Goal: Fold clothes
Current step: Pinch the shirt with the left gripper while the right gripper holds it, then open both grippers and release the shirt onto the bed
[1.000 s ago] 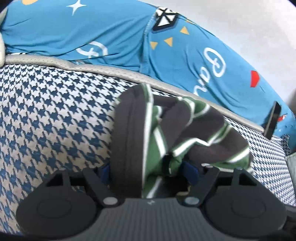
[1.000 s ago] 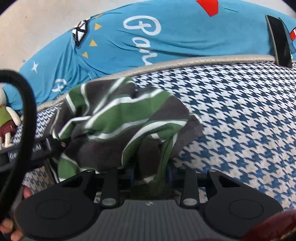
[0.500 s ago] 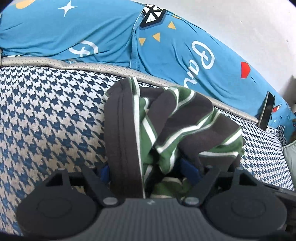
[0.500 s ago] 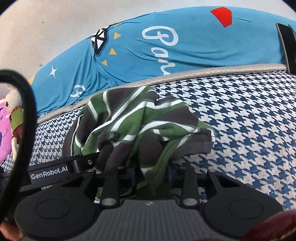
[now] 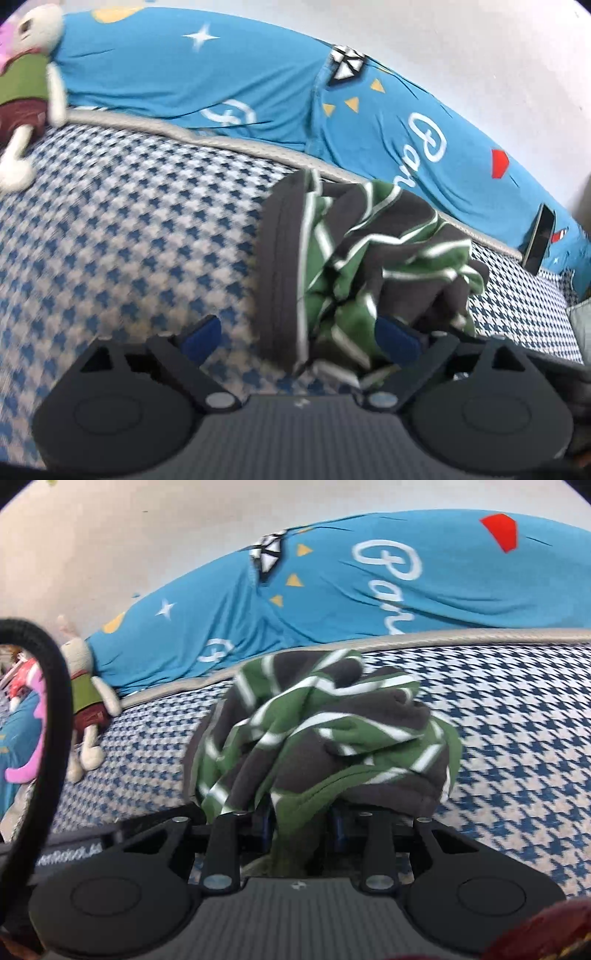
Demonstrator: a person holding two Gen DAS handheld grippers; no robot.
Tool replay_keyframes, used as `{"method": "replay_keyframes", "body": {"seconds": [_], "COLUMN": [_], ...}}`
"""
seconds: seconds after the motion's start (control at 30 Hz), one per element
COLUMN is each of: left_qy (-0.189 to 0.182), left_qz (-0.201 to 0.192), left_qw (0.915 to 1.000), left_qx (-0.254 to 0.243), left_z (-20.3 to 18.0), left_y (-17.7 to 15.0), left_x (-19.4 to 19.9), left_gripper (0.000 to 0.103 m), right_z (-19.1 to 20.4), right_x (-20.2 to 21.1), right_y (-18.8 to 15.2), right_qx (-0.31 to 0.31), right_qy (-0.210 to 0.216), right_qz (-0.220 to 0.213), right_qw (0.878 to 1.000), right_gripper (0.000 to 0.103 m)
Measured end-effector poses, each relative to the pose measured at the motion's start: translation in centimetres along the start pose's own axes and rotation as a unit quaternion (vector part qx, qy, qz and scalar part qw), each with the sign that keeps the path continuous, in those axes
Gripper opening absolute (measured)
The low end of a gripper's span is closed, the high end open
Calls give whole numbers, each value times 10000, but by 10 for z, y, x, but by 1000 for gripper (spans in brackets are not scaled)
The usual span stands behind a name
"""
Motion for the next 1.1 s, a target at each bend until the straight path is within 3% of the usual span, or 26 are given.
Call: {"method": "replay_keyframes", "body": {"seconds": [0.23,0.9,1.1], "left_qy": [279,615,740], "left_qz": [-98,287,297], "left_qw": [9981,9974,9968], "left_qx": [549,240,22], "left_z": [28,24,22], "left_y": [-25,-77,-83], "left_x": [27,31,30], "left_gripper": [101,103,103], "right_z": [31,46,50], "right_x": [8,40,46], "right_y": [-13,-47,-59], "right_qx": [447,479,579], "right_qy": [378,789,669], "right_qz": [-38,294,291], "right_qw": [9983,9953,9957], "right_gripper": [33,43,47]}}
Point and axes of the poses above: each gripper's, at about its wrist camera, not at the fingertips, and x roughly against the way its jaws point, z to its left, y to its top, the point moved 9 cm from there along -x, roughly the way its jaws point, and after that the axes turned 9 degrees about -x, right-handed, at the moved point
